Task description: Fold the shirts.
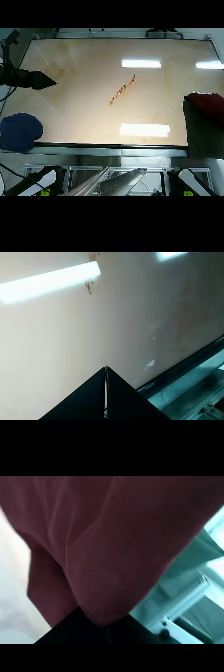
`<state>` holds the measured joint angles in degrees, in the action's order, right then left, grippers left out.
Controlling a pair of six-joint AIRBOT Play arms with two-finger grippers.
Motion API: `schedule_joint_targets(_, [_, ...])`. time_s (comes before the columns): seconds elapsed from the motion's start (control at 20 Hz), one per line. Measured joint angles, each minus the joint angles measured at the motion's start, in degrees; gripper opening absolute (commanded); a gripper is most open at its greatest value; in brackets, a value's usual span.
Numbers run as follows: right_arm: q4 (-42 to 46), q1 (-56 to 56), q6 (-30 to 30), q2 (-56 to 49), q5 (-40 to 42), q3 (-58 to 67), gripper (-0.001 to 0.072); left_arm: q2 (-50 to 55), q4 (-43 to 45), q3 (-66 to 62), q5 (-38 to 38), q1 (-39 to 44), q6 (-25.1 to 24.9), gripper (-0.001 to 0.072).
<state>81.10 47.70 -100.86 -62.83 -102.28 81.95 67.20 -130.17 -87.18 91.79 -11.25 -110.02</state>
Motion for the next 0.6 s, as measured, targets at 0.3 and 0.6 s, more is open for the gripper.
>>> schedule_joint_targets(0.3, [3.04, 1.62, 0.37, 5.38, 9.88, -23.41, 0.0080, 0.00, 0.00, 0.00, 0.42, 0.00, -0.11, 0.0015])
schedule_joint_targets(0.6, [4.87, 1.79, 3.04, 5.53, 13.49, -28.22, 0.0618, 0.00, 0.00, 0.00, 0.55, 0.00, -0.11, 0.0015])
